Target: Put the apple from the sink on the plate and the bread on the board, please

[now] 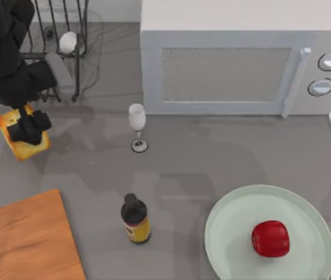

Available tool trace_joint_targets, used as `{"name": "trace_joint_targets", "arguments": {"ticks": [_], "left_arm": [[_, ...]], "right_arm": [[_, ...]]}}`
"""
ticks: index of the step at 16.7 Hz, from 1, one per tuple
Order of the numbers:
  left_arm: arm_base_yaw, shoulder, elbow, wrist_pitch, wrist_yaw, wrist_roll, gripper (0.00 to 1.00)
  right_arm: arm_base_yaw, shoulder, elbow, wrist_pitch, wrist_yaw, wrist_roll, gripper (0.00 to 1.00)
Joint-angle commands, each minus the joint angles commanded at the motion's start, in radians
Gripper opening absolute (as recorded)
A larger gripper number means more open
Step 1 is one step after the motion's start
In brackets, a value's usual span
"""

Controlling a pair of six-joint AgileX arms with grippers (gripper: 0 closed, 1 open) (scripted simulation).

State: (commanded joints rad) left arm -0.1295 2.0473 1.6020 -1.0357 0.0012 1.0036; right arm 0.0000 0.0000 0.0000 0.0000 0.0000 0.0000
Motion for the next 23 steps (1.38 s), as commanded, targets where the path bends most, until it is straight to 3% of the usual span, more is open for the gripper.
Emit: {"name": "trace_joint_targets", "arguments": {"ticks": [5,13,17,23], "left_arm": [[-0.001,-0.044,0.148,-0.188,0.0,-0.005,0.0],[-0.004,-0.046,0.125,-0.205,0.005,-0.073,0.0],[-0.012,-0.077,0.086,-0.22,0.001,-0.297,0.0],[-0.024,-0.181,-0.07,-0.243,-0.007,-0.883,0.0]], "right_arm": [[0.0,0.0,0.0,0.0,0.0,0.0,1.0],[0.0,0.0,0.0,0.0,0.0,0.0,1.0],[0.0,0.0,0.0,0.0,0.0,0.0,1.0],[0.0,0.0,0.0,0.0,0.0,0.0,1.0]]}}
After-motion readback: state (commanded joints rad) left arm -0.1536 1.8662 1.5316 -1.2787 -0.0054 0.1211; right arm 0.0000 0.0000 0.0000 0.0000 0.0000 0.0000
